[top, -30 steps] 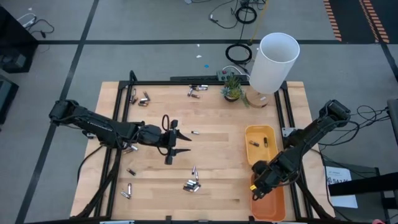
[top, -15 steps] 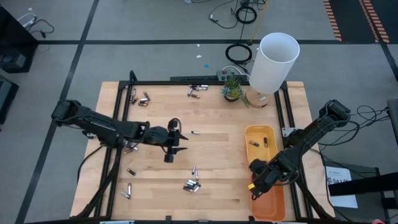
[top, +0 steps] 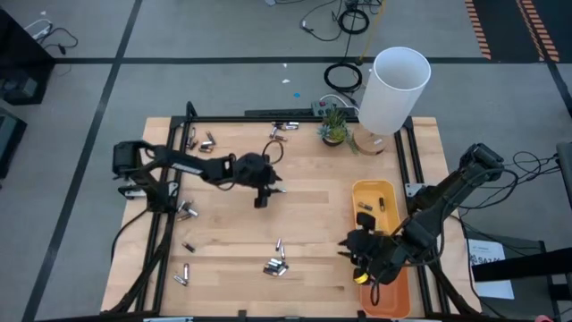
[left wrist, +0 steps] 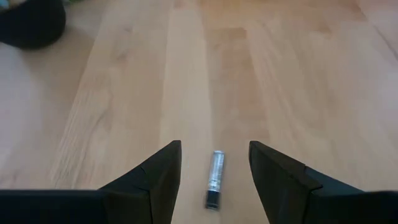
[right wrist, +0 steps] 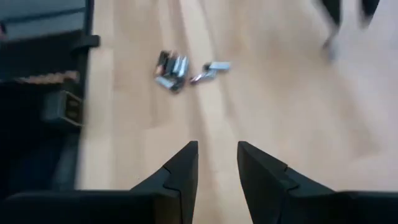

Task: Sort batteries
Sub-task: Put the black battery into the orange bin

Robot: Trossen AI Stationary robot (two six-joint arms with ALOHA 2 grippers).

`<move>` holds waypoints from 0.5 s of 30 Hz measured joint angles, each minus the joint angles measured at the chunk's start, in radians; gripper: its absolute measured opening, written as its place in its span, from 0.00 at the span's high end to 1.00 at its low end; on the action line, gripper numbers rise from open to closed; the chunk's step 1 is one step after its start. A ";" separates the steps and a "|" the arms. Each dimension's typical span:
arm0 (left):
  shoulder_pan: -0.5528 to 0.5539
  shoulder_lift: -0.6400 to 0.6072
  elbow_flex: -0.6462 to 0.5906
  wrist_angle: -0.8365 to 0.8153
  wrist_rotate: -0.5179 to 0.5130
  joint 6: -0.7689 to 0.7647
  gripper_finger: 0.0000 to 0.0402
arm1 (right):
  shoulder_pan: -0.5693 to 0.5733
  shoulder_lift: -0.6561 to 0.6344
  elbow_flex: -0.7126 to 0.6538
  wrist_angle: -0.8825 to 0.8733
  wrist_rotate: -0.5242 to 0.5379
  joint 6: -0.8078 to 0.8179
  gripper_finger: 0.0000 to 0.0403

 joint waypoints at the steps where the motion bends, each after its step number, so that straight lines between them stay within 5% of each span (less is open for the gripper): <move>1: 0.018 0.014 0.007 0.000 0.022 -0.011 0.51 | 0.001 0.002 -0.001 0.000 0.039 -0.050 0.75; 6: 0.062 0.077 0.021 -0.001 0.101 -0.044 0.51 | -0.001 0.006 -0.047 0.059 0.201 -0.201 0.75; 15: 0.056 0.150 0.021 0.001 0.038 -0.043 0.51 | -0.002 0.006 -0.161 0.166 0.249 -0.230 0.75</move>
